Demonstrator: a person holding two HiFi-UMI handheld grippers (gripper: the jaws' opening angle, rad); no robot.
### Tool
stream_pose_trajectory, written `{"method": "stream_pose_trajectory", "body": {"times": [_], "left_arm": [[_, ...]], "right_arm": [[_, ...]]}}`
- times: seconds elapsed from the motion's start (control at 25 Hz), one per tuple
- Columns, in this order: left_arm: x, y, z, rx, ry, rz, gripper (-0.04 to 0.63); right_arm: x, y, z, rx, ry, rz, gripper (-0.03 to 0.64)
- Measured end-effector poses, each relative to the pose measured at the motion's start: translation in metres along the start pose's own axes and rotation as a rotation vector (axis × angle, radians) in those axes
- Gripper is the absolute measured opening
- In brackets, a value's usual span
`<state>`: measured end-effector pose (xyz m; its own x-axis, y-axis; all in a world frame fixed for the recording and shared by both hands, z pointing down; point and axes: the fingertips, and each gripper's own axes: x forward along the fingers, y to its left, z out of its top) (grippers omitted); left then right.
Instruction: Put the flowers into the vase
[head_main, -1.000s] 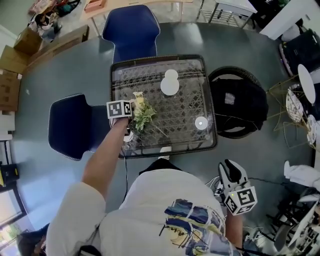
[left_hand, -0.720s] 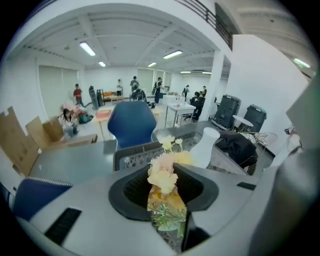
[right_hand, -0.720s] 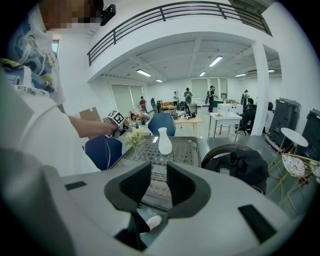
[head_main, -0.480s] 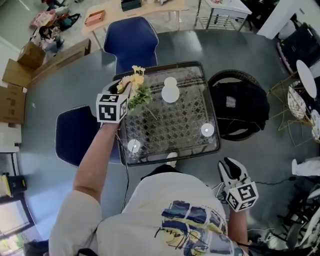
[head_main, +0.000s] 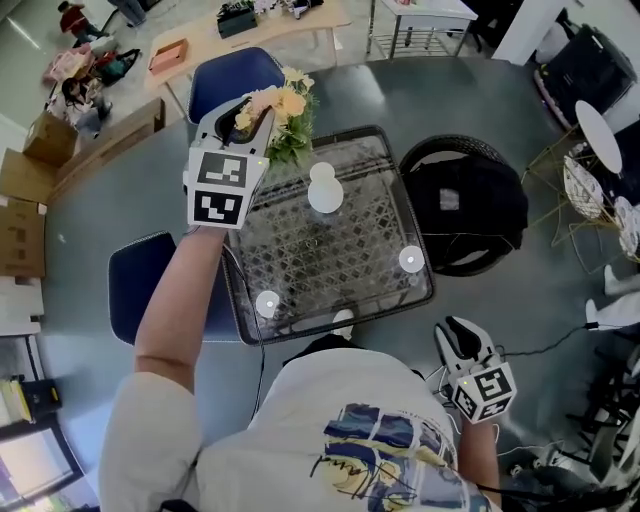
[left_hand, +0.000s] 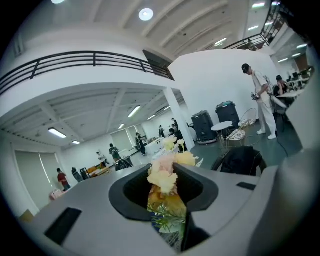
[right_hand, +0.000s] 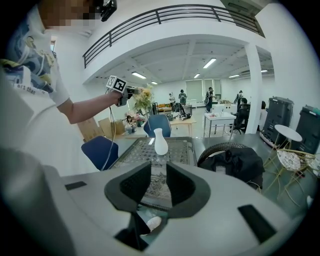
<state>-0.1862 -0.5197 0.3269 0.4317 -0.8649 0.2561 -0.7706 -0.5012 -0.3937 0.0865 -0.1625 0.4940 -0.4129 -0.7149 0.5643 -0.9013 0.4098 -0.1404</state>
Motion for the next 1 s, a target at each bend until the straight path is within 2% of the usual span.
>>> {"method": "stream_pose_trajectory", "body": {"times": [0.2,0.44,1.0], "left_arm": [[0.019,-0.021,0.019,0.077,-0.043,-0.014,0.133],[0.046,-0.052,0.012,0.125,-0.067,-0.057,0.133],[0.074,-0.118,-0.083,0.131,0.007,-0.172,0.137]], "right_arm": [[-0.005,-0.002,-0.006,0.022,0.003,-0.023,0.089],[-0.008,-0.005,-0.009,0.043,0.010,-0.043,0.089],[-0.005,-0.014,-0.017,0.059,0.042,-0.049,0.089]]}}
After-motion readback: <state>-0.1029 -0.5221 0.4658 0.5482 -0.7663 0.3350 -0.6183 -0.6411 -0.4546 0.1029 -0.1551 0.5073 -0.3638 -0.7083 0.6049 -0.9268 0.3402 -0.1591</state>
